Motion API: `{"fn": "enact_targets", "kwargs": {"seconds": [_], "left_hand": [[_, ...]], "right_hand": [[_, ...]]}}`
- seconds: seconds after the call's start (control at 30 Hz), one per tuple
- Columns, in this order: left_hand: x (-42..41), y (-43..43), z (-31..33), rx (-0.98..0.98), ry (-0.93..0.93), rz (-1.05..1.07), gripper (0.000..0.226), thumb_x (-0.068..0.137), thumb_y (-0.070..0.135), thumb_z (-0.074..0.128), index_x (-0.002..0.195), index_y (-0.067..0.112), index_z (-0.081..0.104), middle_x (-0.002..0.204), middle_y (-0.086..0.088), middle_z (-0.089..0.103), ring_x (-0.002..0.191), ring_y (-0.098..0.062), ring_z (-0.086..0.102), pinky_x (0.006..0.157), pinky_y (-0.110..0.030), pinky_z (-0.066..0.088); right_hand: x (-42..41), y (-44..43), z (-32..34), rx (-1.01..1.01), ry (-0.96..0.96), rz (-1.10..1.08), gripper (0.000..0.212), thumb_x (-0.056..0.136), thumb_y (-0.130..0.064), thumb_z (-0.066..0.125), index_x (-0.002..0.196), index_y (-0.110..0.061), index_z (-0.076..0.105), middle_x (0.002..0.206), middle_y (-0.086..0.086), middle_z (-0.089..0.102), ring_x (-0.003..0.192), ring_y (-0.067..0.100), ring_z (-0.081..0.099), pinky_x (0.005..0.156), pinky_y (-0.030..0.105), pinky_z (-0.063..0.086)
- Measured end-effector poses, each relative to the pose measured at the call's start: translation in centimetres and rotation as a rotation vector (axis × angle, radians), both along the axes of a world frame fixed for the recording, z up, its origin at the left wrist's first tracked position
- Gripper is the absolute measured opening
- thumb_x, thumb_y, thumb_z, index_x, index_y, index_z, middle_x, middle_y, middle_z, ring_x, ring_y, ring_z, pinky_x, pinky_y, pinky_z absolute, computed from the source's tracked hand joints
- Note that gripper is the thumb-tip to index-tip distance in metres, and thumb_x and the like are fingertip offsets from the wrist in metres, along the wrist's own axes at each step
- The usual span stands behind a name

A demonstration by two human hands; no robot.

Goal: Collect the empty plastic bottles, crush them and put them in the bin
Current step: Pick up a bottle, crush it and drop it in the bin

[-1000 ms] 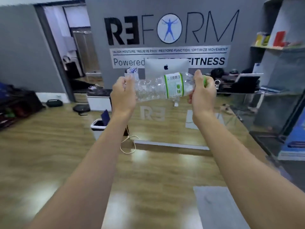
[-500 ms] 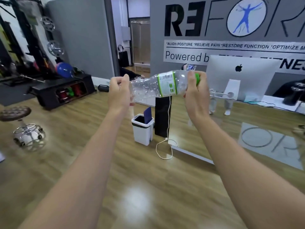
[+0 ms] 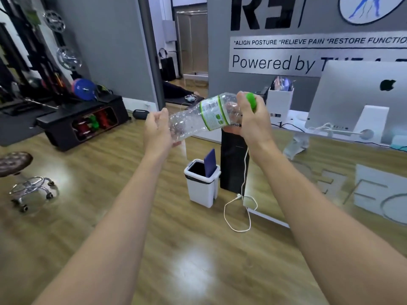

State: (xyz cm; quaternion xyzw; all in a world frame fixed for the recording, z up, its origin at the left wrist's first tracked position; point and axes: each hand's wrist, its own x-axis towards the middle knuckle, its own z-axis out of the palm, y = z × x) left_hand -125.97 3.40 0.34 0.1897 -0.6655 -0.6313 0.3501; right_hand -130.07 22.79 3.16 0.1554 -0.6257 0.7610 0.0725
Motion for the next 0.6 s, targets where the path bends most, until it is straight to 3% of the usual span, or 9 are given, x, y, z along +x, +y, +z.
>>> {"fn": "enact_targets", "kwargs": {"seconds": [0.1, 0.23, 0.3, 0.43, 0.6], "left_hand": [[-5.7, -2.7, -0.9, 0.023, -0.112, -0.054, 0.026, 0.096, 0.051, 0.044, 0.093, 0.027, 0.055, 0.097, 0.000, 0.058, 0.082, -0.017, 0.062, 0.054, -0.034, 0.059], [-12.5, -7.4, -2.7, 0.042, -0.292, -0.140, 0.051, 0.093, 0.056, 0.044, 0.129, 0.021, 0.051, 0.127, -0.001, 0.056, 0.104, -0.019, 0.061, 0.060, -0.038, 0.061], [-15.6, -9.9, -3.9, 0.024, -0.310, -0.132, 0.057, 0.094, 0.053, 0.044, 0.138, 0.018, 0.045, 0.135, -0.001, 0.051, 0.110, -0.018, 0.058, 0.060, -0.037, 0.061], [-22.6, -15.5, -6.1, -0.019, -0.300, -0.034, 0.046, 0.094, 0.047, 0.049, 0.128, 0.015, 0.054, 0.127, -0.004, 0.055, 0.102, -0.017, 0.061, 0.061, -0.033, 0.061], [-31.5, -22.0, -9.4, 0.031, -0.347, -0.106, 0.027, 0.094, 0.035, 0.052, 0.116, 0.019, 0.056, 0.123, -0.010, 0.059, 0.104, -0.028, 0.065, 0.061, -0.032, 0.061]], "right_hand": [[-6.5, -2.9, -0.8, 0.031, -0.026, -0.025, 0.029, 0.095, -0.047, 0.055, 0.108, -0.021, 0.058, 0.104, 0.003, 0.067, 0.096, 0.025, 0.071, 0.078, 0.051, 0.061], [-14.4, -8.1, -2.0, 0.097, -0.032, -0.018, 0.021, 0.093, -0.048, 0.056, 0.096, -0.027, 0.058, 0.098, -0.002, 0.068, 0.097, 0.022, 0.069, 0.085, 0.053, 0.057], [-17.8, -10.9, -2.8, 0.119, -0.043, -0.006, 0.022, 0.090, -0.050, 0.058, 0.094, -0.028, 0.057, 0.096, -0.003, 0.067, 0.098, 0.024, 0.068, 0.087, 0.054, 0.056], [-24.4, -16.6, -4.7, 0.186, -0.046, -0.021, 0.033, 0.087, -0.056, 0.057, 0.098, -0.025, 0.057, 0.100, 0.002, 0.067, 0.099, 0.025, 0.067, 0.086, 0.054, 0.056], [-31.9, -22.9, -7.4, 0.275, 0.018, -0.155, 0.032, 0.091, -0.053, 0.056, 0.101, -0.023, 0.057, 0.094, -0.003, 0.068, 0.091, 0.016, 0.067, 0.082, 0.048, 0.057]]}}
